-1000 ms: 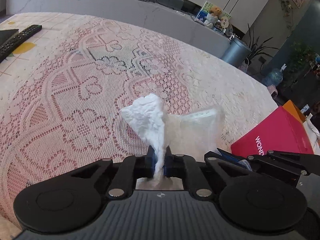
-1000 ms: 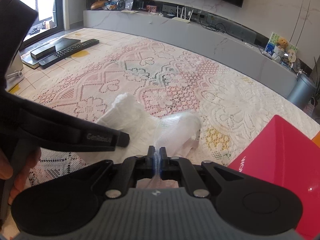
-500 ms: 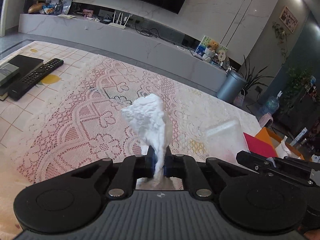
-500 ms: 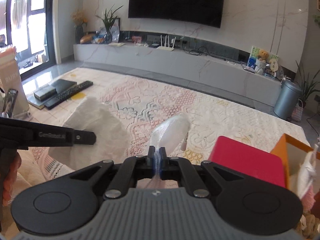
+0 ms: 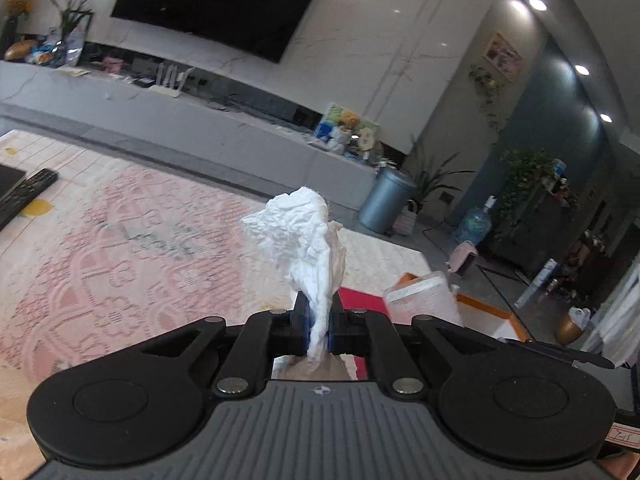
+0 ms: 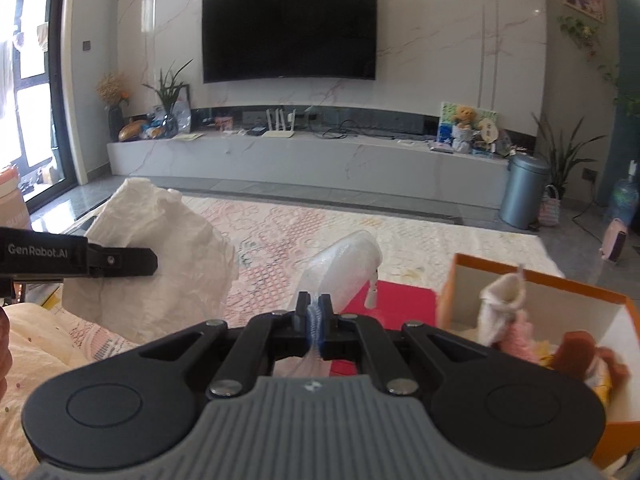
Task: Organize soft objects
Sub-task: 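Lift and carry the tissue and plastic bag over the orange box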
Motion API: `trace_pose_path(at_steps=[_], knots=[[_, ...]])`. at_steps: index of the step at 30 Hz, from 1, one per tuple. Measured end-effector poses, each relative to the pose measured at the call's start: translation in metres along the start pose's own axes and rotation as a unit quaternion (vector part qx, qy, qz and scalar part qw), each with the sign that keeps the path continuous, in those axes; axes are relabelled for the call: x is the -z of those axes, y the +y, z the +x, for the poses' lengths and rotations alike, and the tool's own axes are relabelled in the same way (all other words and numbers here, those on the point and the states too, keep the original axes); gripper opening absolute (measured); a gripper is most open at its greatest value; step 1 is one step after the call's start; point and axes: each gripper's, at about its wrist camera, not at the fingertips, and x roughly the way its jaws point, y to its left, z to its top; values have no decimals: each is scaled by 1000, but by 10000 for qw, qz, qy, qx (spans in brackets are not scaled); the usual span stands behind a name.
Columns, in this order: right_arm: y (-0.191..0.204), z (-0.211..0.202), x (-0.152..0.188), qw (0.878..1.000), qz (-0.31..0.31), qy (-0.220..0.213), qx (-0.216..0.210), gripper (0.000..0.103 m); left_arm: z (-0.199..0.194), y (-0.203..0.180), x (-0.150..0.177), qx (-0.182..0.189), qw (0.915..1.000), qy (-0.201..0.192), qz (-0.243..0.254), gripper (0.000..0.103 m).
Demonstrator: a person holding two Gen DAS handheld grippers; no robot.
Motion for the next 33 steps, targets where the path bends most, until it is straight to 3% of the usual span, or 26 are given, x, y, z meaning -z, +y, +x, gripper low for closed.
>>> trace_pose_path(at_steps=[11,16,20,23,24,26,28,30,33], knots=[[-71,-45,-4,9974,187,-161,674,0,27,-77,-13,805,9944,1,684,8],[-85,-52,6,9980,251,81,581,0,36,-77,-6,914,9931,314,667,8],[-93,-50,24,9967,355,508,527,1,38,-72,11,895,9923,567,647,9],[-101,-45,39,9937,506,857,517,16,41,-69,22,894,9915,738,594,9],[-102,-45,44,9930,501,899,583,43,42,-69,22,888,9913,776,582,9],[-104,-44,49,9921,475,899,732,73,45,-68,26,894,9908,844,572,9],[-104,-43,51,9919,423,896,792,79,46,-71,29,906,9901,899,590,9],[-105,-40,56,9897,282,1007,977,94,47,-72,32,928,9892,948,622,9],[-108,-33,66,9855,306,1386,926,92,48,-76,38,945,9879,1032,667,9]])
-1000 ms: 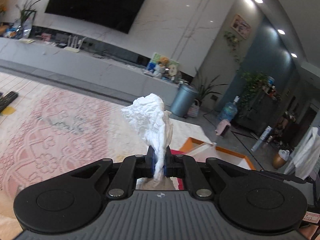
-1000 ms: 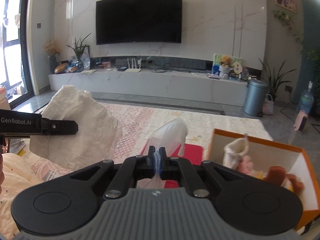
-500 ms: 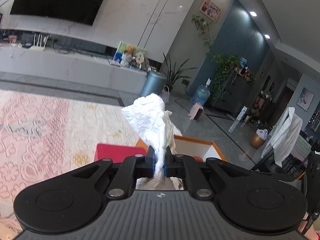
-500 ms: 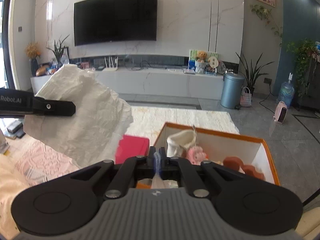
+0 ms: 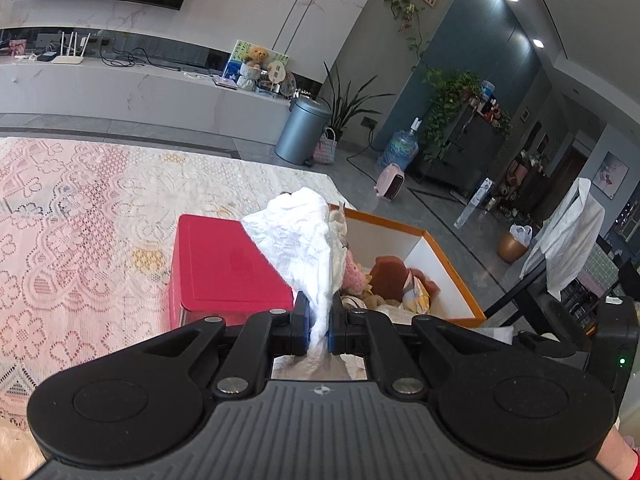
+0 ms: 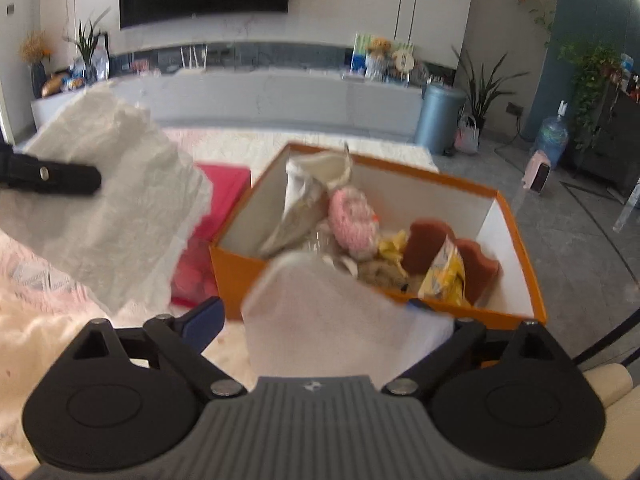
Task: Organize soft objects
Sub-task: 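Lift and carry the tissue and plastic bag over the orange box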
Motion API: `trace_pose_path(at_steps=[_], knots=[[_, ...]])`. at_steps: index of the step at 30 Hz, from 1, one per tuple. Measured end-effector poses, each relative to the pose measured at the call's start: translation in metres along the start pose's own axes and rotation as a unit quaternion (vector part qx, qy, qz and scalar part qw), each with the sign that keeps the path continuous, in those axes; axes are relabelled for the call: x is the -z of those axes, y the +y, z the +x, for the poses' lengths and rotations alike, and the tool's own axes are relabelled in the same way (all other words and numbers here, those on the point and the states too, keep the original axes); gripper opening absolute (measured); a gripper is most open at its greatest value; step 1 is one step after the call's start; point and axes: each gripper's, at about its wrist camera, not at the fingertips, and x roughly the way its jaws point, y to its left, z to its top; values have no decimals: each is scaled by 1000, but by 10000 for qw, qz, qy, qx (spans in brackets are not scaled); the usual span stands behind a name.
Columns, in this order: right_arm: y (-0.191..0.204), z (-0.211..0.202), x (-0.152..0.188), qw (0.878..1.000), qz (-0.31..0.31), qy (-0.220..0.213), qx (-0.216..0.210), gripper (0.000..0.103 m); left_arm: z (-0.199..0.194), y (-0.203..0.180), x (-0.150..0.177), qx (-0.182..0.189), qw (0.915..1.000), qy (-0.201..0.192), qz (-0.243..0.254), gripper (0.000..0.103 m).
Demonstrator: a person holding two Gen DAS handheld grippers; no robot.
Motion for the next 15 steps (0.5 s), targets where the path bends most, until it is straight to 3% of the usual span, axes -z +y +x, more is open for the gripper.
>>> trace_pose_path(at_steps=[1,3,5,8,15], knots=[[-1,1,2,9999,39,76,-76,89,1,-1,1,-5,10000,28,16,9],[-2,1,5,9997,-6,196,-148,58,2,-3,2,-2,10000,74,40,9],[-1,-3,5,9997,-107,207,-99,41,3,-6,2,6,9999,90,74,9],[-1,-12,2,9996,-139,144,-197,1,4,-11,1,8,9998,90,172,9],[-16,-37,-23,9988,-143,-310,-360,0,5,-35,-27,224,9986,-153,464,9]])
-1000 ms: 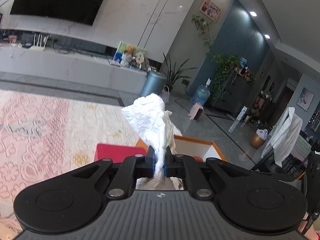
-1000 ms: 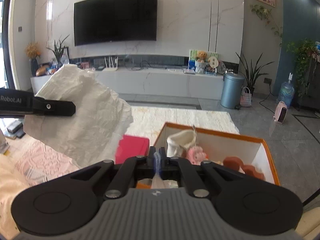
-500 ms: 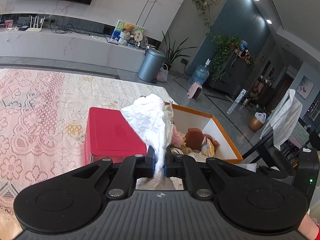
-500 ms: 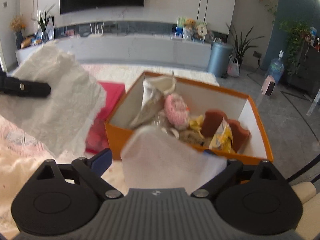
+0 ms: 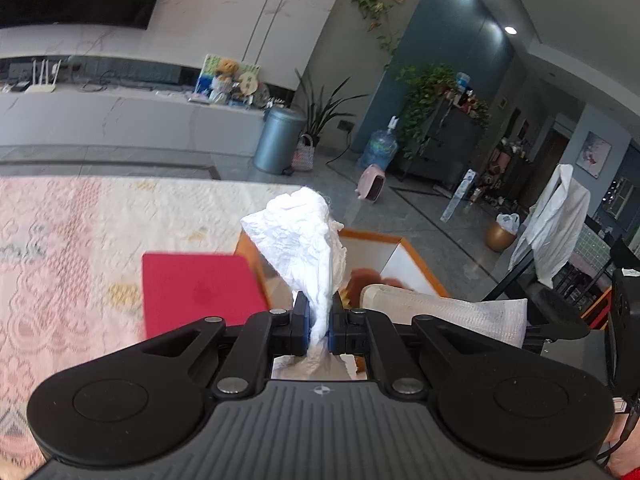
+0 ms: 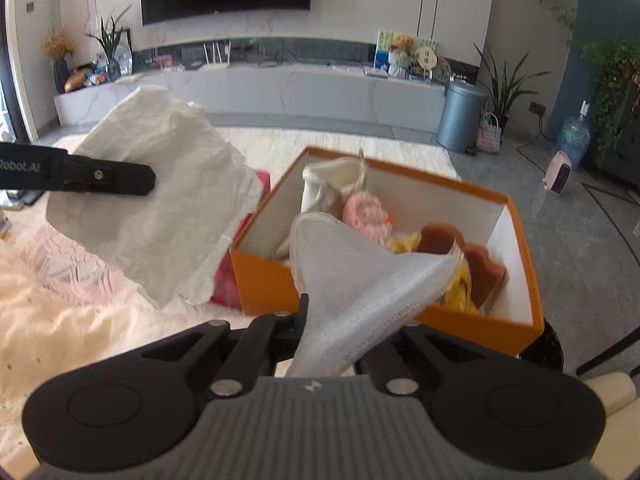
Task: Organize soft objects
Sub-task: 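Lift and carry the tissue and plastic bag over the orange box, then open both tools to drop the tissue and bag into the box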
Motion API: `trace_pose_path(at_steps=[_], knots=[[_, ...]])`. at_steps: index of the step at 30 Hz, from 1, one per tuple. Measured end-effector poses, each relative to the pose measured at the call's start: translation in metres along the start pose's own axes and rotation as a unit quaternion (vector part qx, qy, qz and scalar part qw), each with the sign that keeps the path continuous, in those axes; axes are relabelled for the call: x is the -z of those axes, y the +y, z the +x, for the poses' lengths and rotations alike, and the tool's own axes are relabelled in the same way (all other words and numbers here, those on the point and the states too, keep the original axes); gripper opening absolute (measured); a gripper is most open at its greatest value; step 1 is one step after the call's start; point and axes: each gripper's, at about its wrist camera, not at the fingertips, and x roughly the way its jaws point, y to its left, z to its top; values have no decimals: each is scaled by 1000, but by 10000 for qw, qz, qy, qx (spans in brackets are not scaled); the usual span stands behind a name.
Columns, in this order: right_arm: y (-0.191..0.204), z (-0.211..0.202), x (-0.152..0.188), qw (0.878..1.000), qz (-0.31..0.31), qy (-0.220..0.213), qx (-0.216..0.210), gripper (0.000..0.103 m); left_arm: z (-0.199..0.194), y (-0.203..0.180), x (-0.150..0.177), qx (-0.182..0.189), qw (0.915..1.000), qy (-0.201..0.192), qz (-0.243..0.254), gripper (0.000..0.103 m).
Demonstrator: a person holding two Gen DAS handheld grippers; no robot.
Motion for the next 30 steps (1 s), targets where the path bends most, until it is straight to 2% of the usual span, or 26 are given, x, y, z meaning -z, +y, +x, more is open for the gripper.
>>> trace_pose_path(at_steps=[2,6,9,14,17,23,26,29,30], knots=[[-9,-1,-13,9999,62,-88,-26,0,4,-8,-13,91,9999,-98,60,9],[-22,7,-34,9995,4,-215,235,0,22,-30,-36,258,9984,-298,394,9],[-36,22,-46,9993,114,-174,320,0,50,-42,-49,325,9975,-184,608,9],[-52,57,-51,9992,114,111,362,0,116,-42,-40,150,9968,461,639,9],[-62,84,-49,9988,197,425,136,0,148,-37,-21,11,9925,1008,690,9],[-89,136,-45,9908,557,1156,-437,0,182,-34,1,-244,9766,1841,1081,9],[-99,150,-43,9857,711,1419,-566,0,191,-37,5,-451,9672,2102,1350,9],[-100,157,-43,9837,673,1583,-521,0,198,-38,7,-630,9569,2416,1484,12],[-100,158,-42,9836,637,1610,-510,4,199,-37,8,-670,9550,2484,1474,13]])
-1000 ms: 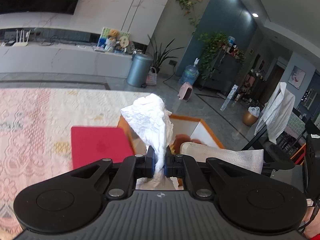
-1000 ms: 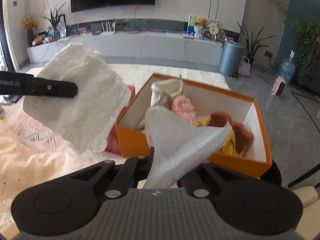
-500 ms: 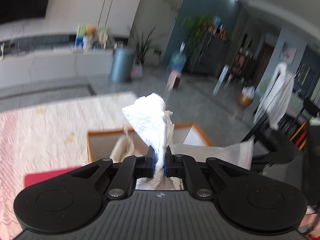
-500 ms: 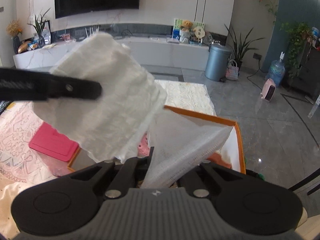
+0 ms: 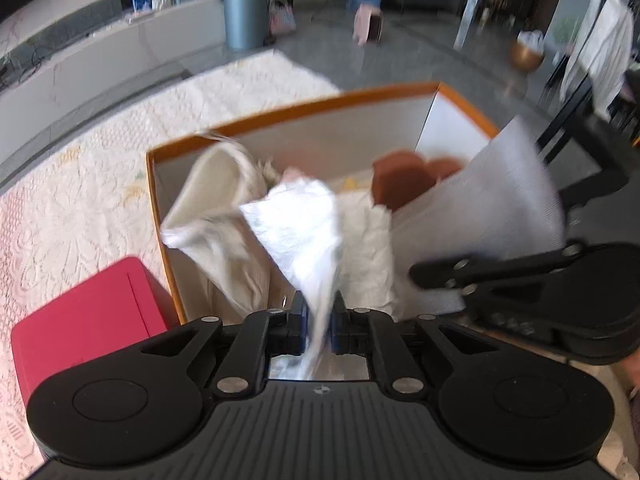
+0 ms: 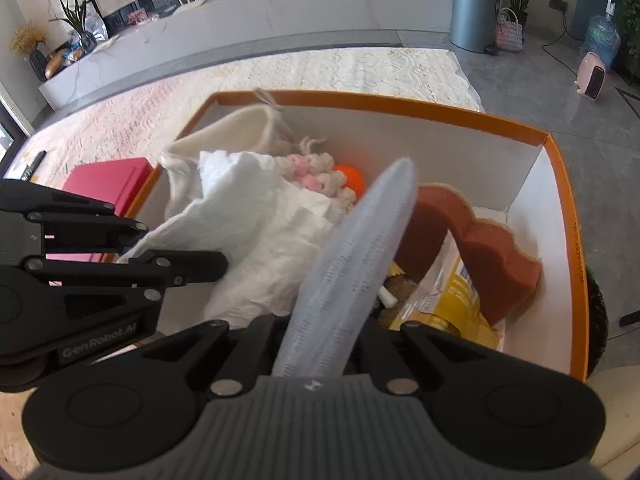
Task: Organize soft objects
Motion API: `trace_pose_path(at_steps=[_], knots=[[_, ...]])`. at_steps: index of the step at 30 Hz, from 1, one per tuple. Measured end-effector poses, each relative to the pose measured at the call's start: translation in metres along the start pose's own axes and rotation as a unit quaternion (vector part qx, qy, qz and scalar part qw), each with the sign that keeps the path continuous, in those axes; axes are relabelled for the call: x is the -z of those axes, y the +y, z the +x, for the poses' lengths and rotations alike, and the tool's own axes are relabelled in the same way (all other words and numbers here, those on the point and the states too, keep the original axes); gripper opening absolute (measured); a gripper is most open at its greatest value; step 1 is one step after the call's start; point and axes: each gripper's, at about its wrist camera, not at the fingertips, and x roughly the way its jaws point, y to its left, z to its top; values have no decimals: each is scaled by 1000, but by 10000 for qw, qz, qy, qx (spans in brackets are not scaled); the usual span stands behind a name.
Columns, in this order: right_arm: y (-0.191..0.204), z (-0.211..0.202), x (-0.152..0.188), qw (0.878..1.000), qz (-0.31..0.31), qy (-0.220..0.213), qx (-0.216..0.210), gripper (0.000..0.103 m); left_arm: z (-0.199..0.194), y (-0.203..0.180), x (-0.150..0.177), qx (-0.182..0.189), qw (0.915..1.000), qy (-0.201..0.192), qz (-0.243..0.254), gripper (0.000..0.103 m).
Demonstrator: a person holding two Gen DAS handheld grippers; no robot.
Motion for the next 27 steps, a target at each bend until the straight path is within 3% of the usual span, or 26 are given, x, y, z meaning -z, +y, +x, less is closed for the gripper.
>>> trace_pose_path(at_steps=[3,4,6,10,12,14,16,18,22,27], knots=[[3,-2,1,9999,-111,22,63,8,0,5,4,-50,9999,-22,-118,21],[5,-4,1,9998,-161,32,90,11,-2,6,4,-47,9998,-33,-170,29],[8,-8,1,9994,-298,27,182,33,-7,8,7,-32,9997,-84,-232,41],[15,-22,2,9973,-585,-19,433,42,-29,10,8,-10,9993,-328,-157,67],[17,-30,2,9964,-632,-19,563,61,-40,9,8,-35,9990,-430,-117,71],[19,-37,3,9949,-691,-18,731,71,-52,9,8,-45,9986,-530,-77,76],[20,-46,4,9939,-708,-20,849,72,-64,8,7,-26,9979,-646,-51,82],[20,-55,4,9938,-652,-45,902,80,-75,6,7,-23,9971,-759,-47,84],[22,-77,3,9932,-574,-212,990,83,-96,6,6,-44,9944,-1052,-115,84],[31,-114,4,9894,-448,-736,1166,93,-127,3,11,-124,9850,-1714,-135,83]])
